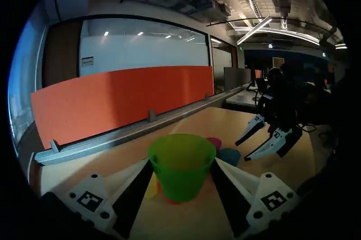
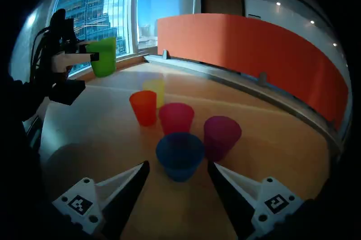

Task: Pour water

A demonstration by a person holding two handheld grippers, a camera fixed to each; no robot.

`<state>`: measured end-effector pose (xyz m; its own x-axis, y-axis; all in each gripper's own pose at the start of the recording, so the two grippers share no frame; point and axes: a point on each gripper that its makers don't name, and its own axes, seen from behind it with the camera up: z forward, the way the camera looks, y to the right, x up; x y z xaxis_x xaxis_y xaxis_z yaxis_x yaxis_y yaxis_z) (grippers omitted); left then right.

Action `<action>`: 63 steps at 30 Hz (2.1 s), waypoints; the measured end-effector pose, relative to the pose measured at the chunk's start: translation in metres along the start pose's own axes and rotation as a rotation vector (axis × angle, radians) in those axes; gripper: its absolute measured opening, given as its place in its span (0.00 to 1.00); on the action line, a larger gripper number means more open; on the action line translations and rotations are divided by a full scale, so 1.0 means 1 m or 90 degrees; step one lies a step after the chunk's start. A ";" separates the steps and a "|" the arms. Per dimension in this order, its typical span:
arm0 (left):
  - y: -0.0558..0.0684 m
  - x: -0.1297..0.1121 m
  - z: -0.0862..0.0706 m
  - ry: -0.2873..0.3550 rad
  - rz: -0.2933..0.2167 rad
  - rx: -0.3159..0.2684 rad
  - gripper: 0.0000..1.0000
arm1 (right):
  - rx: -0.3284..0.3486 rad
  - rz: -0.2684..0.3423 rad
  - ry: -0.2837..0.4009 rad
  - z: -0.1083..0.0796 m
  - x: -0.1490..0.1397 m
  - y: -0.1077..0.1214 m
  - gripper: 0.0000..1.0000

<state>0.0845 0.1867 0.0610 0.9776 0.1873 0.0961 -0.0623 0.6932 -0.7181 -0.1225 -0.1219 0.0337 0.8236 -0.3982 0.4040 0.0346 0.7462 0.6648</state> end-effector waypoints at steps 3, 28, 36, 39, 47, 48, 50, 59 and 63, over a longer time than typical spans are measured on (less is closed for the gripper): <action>-0.001 0.001 -0.001 0.003 -0.002 0.002 0.85 | -0.001 -0.002 -0.005 0.004 -0.003 0.001 0.99; -0.012 0.000 -0.008 0.010 -0.018 0.018 0.85 | 0.003 -0.006 -0.025 0.046 -0.014 0.006 0.99; -0.015 -0.003 -0.009 0.008 -0.021 0.023 0.85 | 0.006 -0.008 -0.025 0.054 -0.013 0.004 0.99; -0.016 -0.004 -0.010 0.007 -0.021 0.023 0.85 | 0.007 -0.007 -0.024 0.057 -0.012 0.003 0.99; -0.016 -0.004 -0.012 0.006 -0.020 0.025 0.85 | 0.008 -0.003 -0.021 0.058 -0.010 0.001 0.91; -0.016 -0.004 -0.012 0.006 -0.020 0.025 0.85 | 0.008 -0.002 -0.021 0.058 -0.010 0.001 0.90; -0.016 -0.004 -0.013 0.006 -0.020 0.024 0.85 | 0.008 0.000 -0.021 0.058 -0.009 0.001 0.90; -0.015 -0.004 -0.016 0.003 -0.016 0.030 0.85 | 0.000 0.005 -0.006 0.050 -0.004 0.002 0.89; -0.013 -0.001 -0.019 0.007 -0.016 0.030 0.85 | -0.003 0.004 0.007 0.041 0.006 0.002 0.89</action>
<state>0.0884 0.1647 0.0570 0.9810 0.1627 0.1057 -0.0475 0.7295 -0.6824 -0.1408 -0.1446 0.0626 0.8303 -0.3876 0.4004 0.0329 0.7514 0.6590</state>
